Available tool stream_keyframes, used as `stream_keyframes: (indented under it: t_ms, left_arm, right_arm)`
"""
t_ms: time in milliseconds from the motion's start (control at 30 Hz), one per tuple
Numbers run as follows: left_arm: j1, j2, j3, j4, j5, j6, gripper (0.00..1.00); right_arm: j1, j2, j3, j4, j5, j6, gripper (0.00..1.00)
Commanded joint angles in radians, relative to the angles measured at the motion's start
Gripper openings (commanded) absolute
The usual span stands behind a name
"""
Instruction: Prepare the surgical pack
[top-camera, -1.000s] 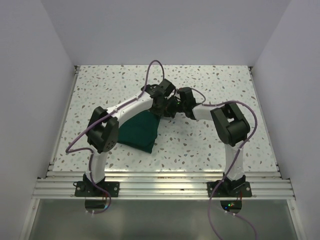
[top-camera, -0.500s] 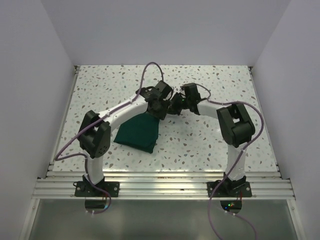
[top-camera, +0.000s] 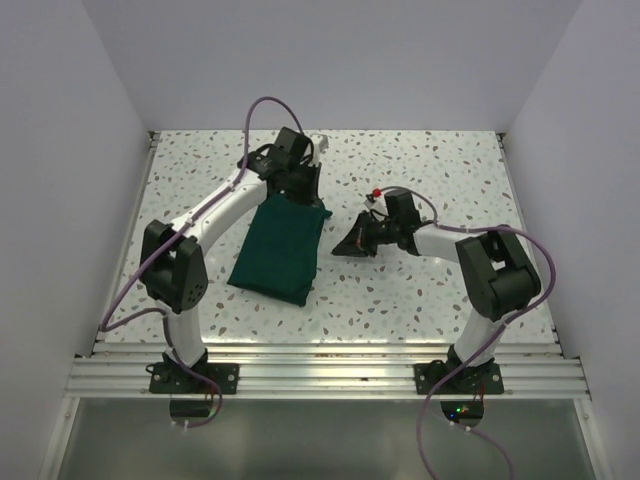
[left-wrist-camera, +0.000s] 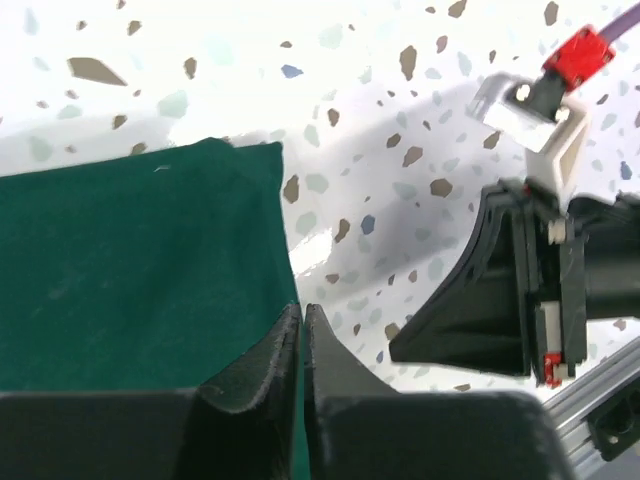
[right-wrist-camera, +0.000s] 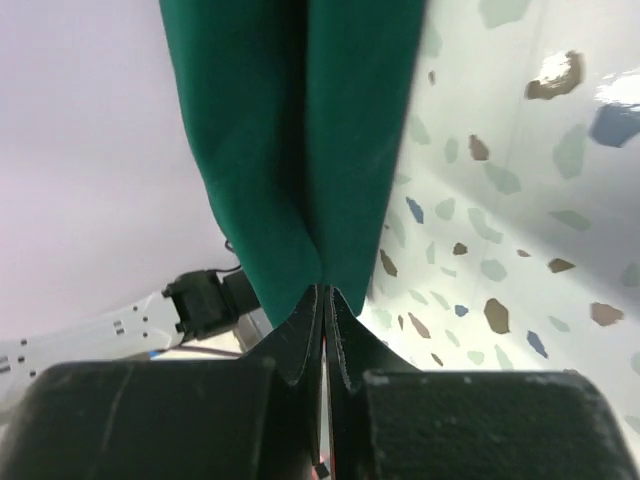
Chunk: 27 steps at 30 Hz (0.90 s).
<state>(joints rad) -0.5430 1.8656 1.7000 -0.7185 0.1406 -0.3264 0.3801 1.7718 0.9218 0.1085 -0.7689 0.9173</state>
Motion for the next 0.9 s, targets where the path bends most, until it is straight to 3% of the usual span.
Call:
stream_keyframes:
  t_ms: [0,233,467,600,867]
  left_arm:
    - [0.021,0.066,0.012,0.082,0.152,0.004,0.03]
    - [0.043,0.145,0.027,0.094,0.215,0.016,0.0]
    - [0.049,0.187,-0.011,0.137,0.254,0.004,0.0]
    - [0.054,0.224,0.0,0.146,0.272,0.006,0.0]
    - [0.057,0.271,0.0,0.178,0.272,0.003,0.0]
  right_arm:
    - [0.032,-0.025,-0.009,0.201,-0.104,0.008,0.0]
    - [0.108,0.002,0.025,0.295,-0.09,0.075,0.0]
    - [0.163,0.136,0.081,0.352,-0.082,0.112,0.0]
    - [0.167,0.178,0.005,0.496,-0.095,0.166,0.0]
    - [0.195,0.12,-0.175,0.51,-0.109,0.124,0.0]
